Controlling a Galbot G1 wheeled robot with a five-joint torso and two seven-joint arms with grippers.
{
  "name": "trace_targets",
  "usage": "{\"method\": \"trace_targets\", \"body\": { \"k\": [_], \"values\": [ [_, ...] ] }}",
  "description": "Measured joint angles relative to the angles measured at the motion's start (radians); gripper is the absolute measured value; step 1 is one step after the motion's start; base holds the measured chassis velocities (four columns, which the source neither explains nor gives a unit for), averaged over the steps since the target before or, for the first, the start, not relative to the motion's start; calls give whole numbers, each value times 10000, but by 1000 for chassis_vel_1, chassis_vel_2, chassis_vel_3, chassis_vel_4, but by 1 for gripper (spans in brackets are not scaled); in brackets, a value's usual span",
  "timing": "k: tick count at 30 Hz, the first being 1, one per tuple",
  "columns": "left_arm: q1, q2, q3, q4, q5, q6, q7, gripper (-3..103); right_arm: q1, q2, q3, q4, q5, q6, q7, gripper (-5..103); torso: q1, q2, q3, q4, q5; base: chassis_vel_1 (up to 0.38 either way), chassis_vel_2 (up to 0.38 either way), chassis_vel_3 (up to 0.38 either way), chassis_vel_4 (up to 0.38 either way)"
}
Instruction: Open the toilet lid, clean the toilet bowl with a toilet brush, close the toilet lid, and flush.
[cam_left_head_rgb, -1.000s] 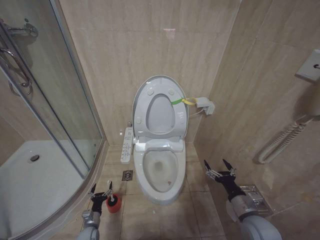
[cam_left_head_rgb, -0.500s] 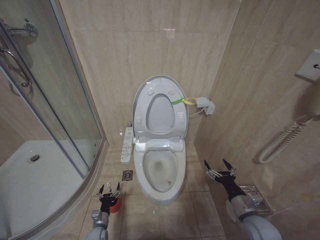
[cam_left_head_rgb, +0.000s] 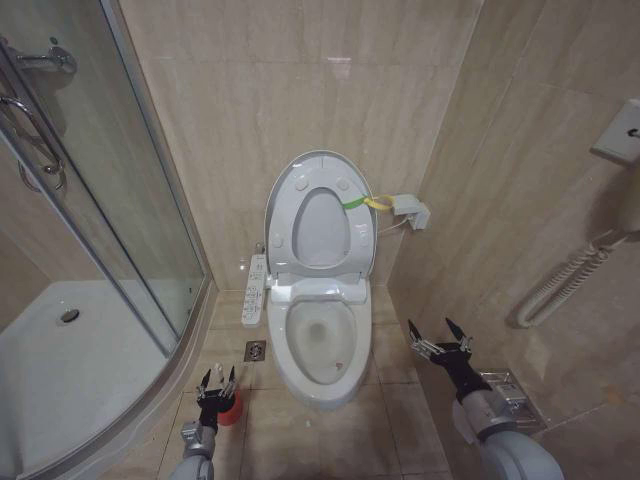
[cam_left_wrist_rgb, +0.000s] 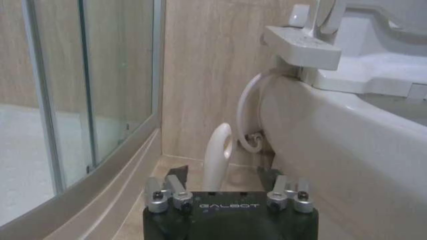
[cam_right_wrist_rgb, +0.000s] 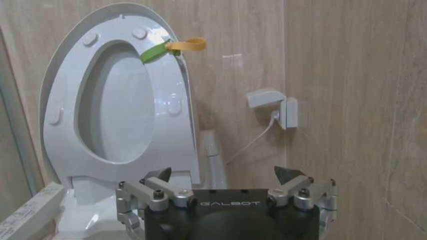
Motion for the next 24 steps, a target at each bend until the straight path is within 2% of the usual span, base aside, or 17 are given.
{"method": "trace_targets", "body": {
  "k": [4, 5, 10, 11, 18, 19, 24],
  "values": [
    [-20, 25, -42, 100, 13, 1, 63, 80, 0, 0, 0, 0, 0, 0, 0, 100, 0, 0, 0, 0, 0, 0, 0, 0, 0],
    [-39, 44, -63, 154, 17, 1, 90, 53, 0, 0, 0, 0, 0, 0, 0, 100, 0, 0, 0, 0, 1, 0, 0, 0, 0],
    [-135, 119, -143, 362, 17, 0, 200, 53, 0, 0, 0, 0, 0, 0, 0, 100, 0, 0, 0, 0, 1, 0, 0, 0, 0],
    [-153, 129, -149, 392, 16, 0, 212, 26, 0, 0, 0, 0, 0, 0, 0, 100, 0, 0, 0, 0, 0, 0, 0, 0, 0],
    [-241, 143, -151, 440, 22, -1, 250, 26, 0, 0, 0, 0, 0, 0, 0, 100, 0, 0, 0, -2, 0, 0, 0, 0, 0],
    [-253, 143, -148, 445, 28, -2, 252, 18, 0, 0, 0, 0, 0, 0, 0, 100, 0, 1, 0, -1, 1, 0, 0, 0, 0],
    [-254, 143, -139, 461, 52, -1, 275, 18, 0, 0, 0, 0, 0, 0, 0, 100, 0, 2, 0, -1, 1, 0, 0, 0, 0]
  ]
}}
